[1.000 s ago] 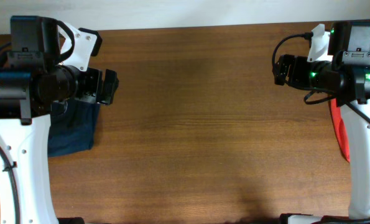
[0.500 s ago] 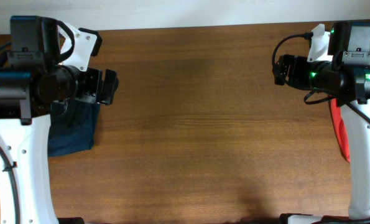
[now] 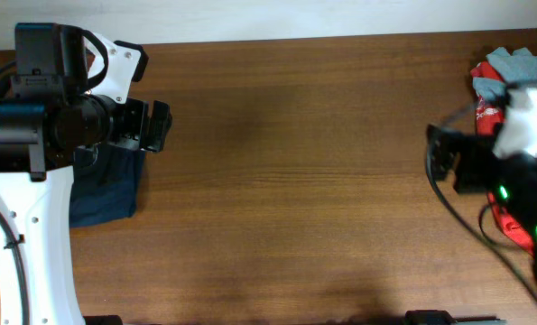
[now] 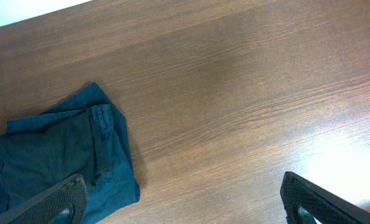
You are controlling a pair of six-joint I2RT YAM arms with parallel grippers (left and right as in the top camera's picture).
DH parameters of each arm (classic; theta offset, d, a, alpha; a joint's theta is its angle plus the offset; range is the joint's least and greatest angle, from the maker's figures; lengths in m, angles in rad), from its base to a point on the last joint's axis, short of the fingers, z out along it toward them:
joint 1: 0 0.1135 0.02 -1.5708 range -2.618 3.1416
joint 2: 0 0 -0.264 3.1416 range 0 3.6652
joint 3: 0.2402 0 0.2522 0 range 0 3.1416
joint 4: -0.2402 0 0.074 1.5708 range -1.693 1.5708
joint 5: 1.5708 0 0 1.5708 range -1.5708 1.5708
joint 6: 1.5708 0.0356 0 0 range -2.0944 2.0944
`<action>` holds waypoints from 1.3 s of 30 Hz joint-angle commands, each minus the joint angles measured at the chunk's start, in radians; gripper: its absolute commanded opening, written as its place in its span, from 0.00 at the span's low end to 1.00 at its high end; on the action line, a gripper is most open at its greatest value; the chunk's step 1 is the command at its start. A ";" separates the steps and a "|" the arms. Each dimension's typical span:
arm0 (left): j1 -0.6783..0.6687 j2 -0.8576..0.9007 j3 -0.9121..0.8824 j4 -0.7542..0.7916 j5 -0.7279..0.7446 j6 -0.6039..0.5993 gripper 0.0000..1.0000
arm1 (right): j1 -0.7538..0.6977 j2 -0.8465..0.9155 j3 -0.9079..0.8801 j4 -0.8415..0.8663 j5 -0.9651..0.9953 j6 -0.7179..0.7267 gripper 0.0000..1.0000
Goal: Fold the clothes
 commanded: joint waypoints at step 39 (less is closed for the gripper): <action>-0.003 0.002 -0.002 0.002 -0.004 0.009 0.99 | 0.021 -1.005 -1.522 0.688 -0.111 -0.125 0.99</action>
